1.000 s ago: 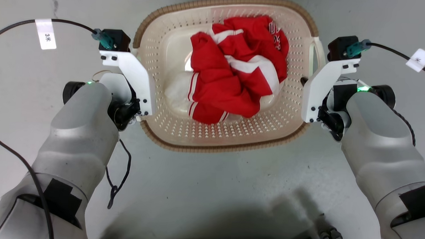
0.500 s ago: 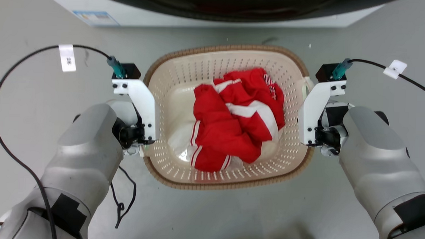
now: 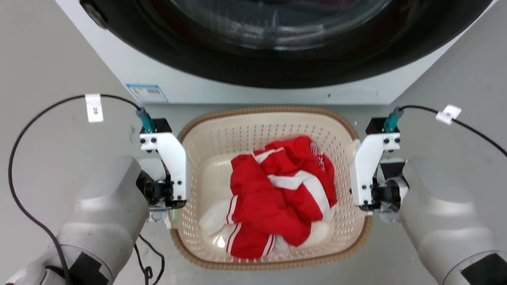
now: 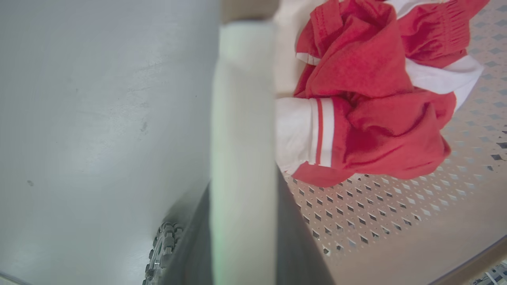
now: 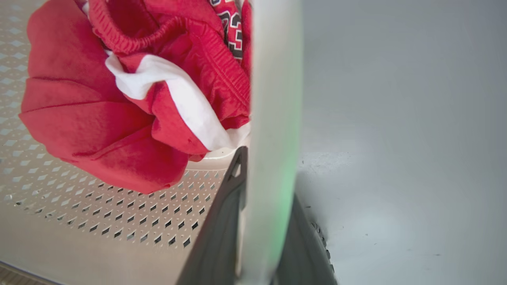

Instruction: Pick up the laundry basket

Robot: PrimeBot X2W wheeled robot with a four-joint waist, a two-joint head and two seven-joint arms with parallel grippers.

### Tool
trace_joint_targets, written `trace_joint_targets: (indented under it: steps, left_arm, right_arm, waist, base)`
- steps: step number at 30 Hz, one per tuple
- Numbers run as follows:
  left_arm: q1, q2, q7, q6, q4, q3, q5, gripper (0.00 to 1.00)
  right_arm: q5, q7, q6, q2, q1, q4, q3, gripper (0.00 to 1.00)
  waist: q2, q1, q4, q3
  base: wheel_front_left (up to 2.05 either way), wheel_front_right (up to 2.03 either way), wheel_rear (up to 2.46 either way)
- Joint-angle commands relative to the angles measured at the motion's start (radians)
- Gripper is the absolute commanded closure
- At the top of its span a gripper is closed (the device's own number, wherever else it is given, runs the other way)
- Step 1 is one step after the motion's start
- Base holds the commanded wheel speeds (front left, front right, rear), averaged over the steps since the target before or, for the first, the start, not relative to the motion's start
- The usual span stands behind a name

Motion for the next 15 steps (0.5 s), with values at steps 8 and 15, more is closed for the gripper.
trace_joint_targets:
  steps: [8,15]
  left_arm:
    - [0.04,-0.038,0.059,-0.014,0.001,-0.003,-0.049,1.0]
    - [0.07,-0.049,0.088,-0.014,0.015,-0.006,-0.075,1.0]
  right_arm:
    - [0.06,0.072,0.008,0.023,0.055,-0.019,0.041,1.0]
    - [0.09,0.124,0.008,0.024,0.083,-0.013,0.068,1.0]
  waist:
    - [0.0,0.0001,0.003,-0.161]
    - [0.0,0.0001,0.002,-0.236]
  base:
    - [0.0,0.0,0.0]
    - [0.0,0.0,0.0]
